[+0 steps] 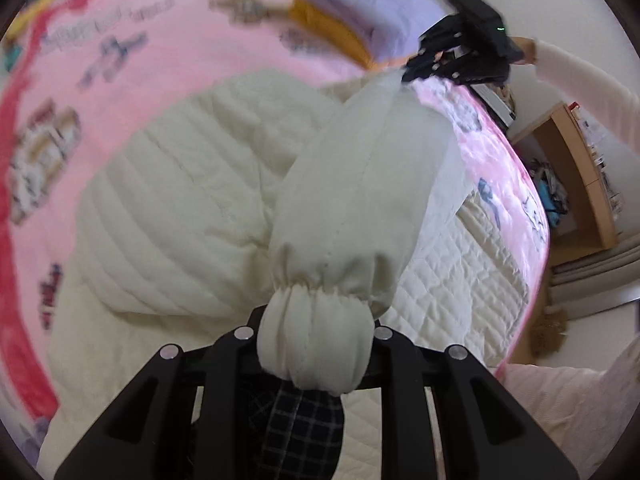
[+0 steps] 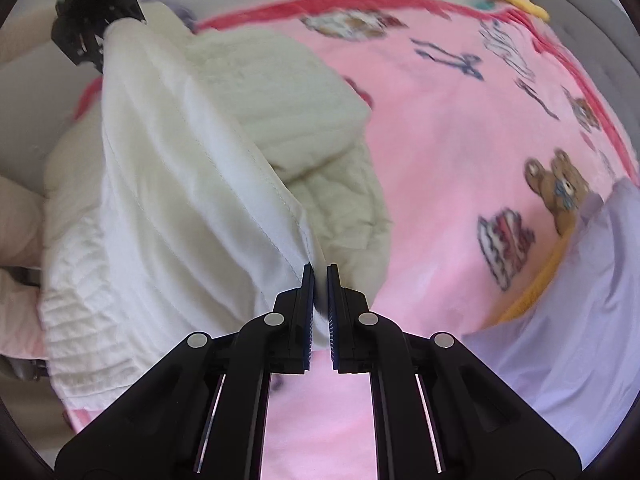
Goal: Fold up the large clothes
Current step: 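Grasp the sleeve cuff with the left tool while the right tool grips the sleeve, then lay the sleeve on the jacket and open both tools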
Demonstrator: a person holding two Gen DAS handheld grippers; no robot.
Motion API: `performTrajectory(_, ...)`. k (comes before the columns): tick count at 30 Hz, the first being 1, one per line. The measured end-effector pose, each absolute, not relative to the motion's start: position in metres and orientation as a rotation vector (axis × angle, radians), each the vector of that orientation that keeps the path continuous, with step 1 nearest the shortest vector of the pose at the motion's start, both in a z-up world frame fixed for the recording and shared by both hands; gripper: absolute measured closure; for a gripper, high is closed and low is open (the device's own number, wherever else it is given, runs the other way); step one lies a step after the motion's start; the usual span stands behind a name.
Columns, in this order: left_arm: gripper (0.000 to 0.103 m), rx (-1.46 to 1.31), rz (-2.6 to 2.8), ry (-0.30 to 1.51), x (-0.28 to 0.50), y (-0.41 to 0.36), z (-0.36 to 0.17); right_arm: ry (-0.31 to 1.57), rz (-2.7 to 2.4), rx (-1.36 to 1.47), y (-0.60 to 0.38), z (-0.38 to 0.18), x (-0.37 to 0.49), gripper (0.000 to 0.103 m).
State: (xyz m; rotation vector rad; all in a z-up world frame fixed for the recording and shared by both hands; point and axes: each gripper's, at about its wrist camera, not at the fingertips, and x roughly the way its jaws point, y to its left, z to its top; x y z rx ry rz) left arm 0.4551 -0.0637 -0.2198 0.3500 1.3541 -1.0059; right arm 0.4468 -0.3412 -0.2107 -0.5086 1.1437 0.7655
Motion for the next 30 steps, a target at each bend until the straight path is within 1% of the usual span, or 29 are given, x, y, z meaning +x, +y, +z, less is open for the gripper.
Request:
performTrajectory(4, 0.079, 0.257, -0.971, 1.557, 0.471, -0.066, -0.289, 1.224, 0.683, -0.518, -0.335, -0.248, 0.455, 0.097)
performTrajectory(6, 0.078, 0.238, -0.971, 1.577, 0.468, -0.066, -0.306, 1.236, 0.661, -0.537, -0.331, -0.262, 0.454, 0.097)
performTrajectory(9, 0.077, 0.218, -0.995, 1.603, 0.465, -0.068, -0.315, 1.259, 0.622, -0.603, -0.325, -0.293, 0.45, 0.097)
performTrajectory(11, 0.074, 0.229, -1.008, 1.609, 0.466, -0.068, -0.32, 1.278, 0.599, -0.579, -0.325, -0.306, 0.449, 0.097)
performTrajectory(13, 0.073, 0.201, -1.026, 1.62, 0.472, -0.066, -0.321, 1.278, 0.559, -0.546, -0.324, -0.308, 0.45, 0.095)
performTrajectory(15, 0.07, 0.189, -1.048, 1.592, 0.471, -0.061, -0.311, 1.205, 0.536, -0.56, -0.324, -0.296, 0.44, 0.09)
performTrajectory(16, 0.065, 0.205, -1.053, 1.562, 0.467, -0.058, -0.305, 1.17, 0.53, -0.562, -0.325, -0.289, 0.435, 0.078)
performTrajectory(17, 0.062, 0.226, -1.052, 1.511, 0.462, -0.054, -0.293, 1.121, 0.517, -0.561, -0.328, -0.278, 0.426, 0.061)
performTrajectory(18, 0.056, 0.229, -1.052, 1.467, 0.457, -0.049, -0.282, 1.069, 0.506, -0.542, -0.332, -0.265, 0.416, 0.052)
performTrajectory(19, 0.048, 0.224, -1.046, 1.429, 0.452, -0.044, -0.273, 1.035, 0.502, -0.52, -0.335, -0.256, 0.409, 0.039)
performTrajectory(20, 0.045, 0.22, -1.025, 1.387, 0.447, -0.039, -0.264, 0.983, 0.491, -0.486, -0.338, -0.244, 0.397, 0.037)
performTrajectory(21, 0.038, 0.22, -1.0, 1.349, 0.442, -0.032, -0.256, 0.946, 0.476, -0.467, -0.341, -0.236, 0.39, 0.036)
performTrajectory(22, 0.035, 0.231, -0.96, 1.304, 0.437, -0.023, -0.246, 0.889, 0.446, -0.449, -0.343, -0.225, 0.377, 0.036)
performTrajectory(24, 0.035, 0.227, -0.872, 1.221, 0.427, -0.006, -0.23, 0.807, 0.385, -0.444, -0.345, -0.213, 0.358, 0.037)
performTrajectory(26, 0.035, 0.207, -0.824, 1.15, 0.419, 0.002, -0.216, 0.747, 0.395, -0.427, -0.337, -0.205, 0.33, 0.05)
performTrajectory(27, 0.035, 0.206, -0.834, 1.086, 0.407, -0.003, -0.207, 0.75, 0.42, -0.43, -0.33, -0.206, 0.32, 0.053)
performTrajectory(28, 0.035, 0.271, -0.851, 0.999, 0.391, -0.015, -0.197, 0.754, 0.433, -0.444, -0.326, -0.209, 0.312, 0.056)
performTrajectory(30, 0.035, 0.445, -0.919, 0.907, 0.367, -0.047, -0.195, 0.756, 0.453, -0.51, -0.309, -0.221, 0.297, 0.057)
